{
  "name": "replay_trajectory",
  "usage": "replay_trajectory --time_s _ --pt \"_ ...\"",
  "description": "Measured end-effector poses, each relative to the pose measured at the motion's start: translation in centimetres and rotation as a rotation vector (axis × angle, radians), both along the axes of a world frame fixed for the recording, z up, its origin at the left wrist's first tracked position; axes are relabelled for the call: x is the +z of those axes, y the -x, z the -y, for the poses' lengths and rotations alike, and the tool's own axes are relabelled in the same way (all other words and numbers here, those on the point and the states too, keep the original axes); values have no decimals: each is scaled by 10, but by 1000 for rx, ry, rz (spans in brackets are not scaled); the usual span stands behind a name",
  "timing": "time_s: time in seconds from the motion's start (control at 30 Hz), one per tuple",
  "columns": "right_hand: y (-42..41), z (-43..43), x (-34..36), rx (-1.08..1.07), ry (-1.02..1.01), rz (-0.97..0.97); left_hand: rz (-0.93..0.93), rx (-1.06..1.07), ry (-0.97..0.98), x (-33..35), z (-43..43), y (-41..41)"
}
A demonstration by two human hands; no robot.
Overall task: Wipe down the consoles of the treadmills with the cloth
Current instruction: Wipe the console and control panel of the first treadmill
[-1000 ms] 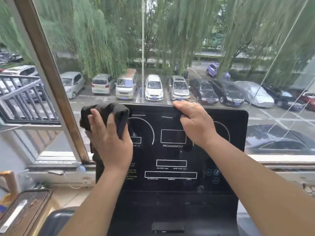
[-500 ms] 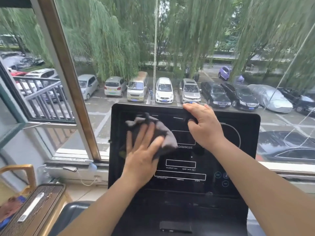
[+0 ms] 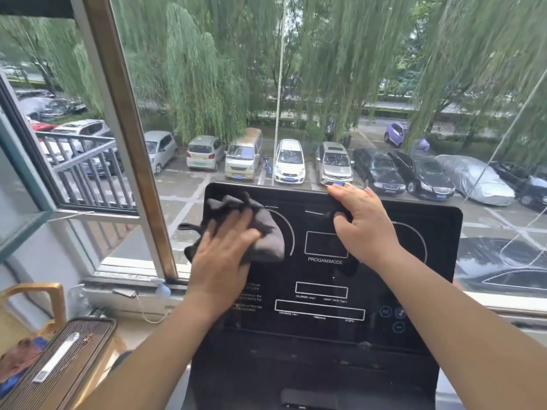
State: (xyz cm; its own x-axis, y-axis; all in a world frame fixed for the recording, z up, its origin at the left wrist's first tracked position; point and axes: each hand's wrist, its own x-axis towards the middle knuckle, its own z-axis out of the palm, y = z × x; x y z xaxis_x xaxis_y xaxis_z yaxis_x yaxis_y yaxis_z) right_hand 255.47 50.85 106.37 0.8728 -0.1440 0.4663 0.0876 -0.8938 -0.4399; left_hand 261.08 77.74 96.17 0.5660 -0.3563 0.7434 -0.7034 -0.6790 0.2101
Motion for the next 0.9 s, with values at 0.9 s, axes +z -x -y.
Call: replay_trajectory --time_s 0.9 --pt "-4 4 -1 13 16 -46 -101 184 254 46 61 7"
